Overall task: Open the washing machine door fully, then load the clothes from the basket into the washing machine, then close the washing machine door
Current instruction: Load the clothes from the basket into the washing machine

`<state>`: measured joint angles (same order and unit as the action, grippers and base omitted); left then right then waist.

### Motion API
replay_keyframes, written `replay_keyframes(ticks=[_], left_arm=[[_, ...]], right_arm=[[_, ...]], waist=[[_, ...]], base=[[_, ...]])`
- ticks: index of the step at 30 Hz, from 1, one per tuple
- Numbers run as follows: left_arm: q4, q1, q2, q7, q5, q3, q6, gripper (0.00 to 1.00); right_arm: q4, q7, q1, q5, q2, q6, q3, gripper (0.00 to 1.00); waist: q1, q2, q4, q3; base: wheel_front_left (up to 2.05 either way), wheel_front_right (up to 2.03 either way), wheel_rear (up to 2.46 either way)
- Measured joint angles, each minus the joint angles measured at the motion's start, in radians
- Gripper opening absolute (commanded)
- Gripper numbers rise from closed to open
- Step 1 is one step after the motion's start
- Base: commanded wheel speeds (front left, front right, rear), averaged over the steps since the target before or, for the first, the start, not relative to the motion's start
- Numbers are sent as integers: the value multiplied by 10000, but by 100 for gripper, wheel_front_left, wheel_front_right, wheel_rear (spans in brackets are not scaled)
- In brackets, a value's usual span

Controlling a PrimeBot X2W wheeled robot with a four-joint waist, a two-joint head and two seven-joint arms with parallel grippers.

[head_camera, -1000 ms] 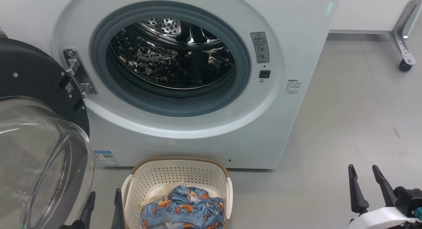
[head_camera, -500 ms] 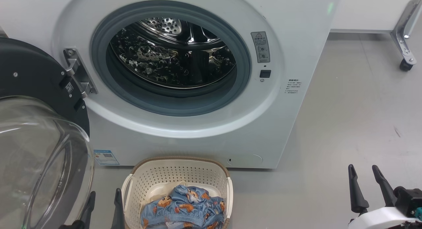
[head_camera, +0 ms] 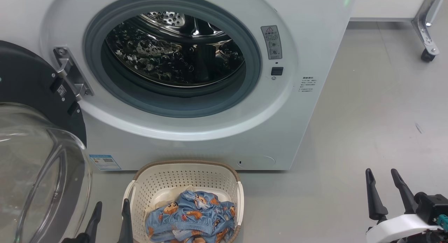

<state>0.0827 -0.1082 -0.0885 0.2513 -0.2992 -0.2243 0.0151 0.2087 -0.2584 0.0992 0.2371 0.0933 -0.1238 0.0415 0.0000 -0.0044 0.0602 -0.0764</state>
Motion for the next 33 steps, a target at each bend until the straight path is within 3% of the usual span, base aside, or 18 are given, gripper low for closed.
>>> replay_keyframes(ticks=[24, 33], left_arm=[[897, 922, -153, -1373, 38, -688, 543, 100], [1893, 1646, -79, -2541, -696, -756, 794, 100]], right_arm=[[-174, 0, -1065, 0, -188, 0, -184, 100], [-244, 0, -1525, 0, -272, 0, -309, 100]], waist=[[0, 0, -1006, -1445], [0, 0, -1472, -2132]], base=[[0, 0, 0], [0, 0, 0]])
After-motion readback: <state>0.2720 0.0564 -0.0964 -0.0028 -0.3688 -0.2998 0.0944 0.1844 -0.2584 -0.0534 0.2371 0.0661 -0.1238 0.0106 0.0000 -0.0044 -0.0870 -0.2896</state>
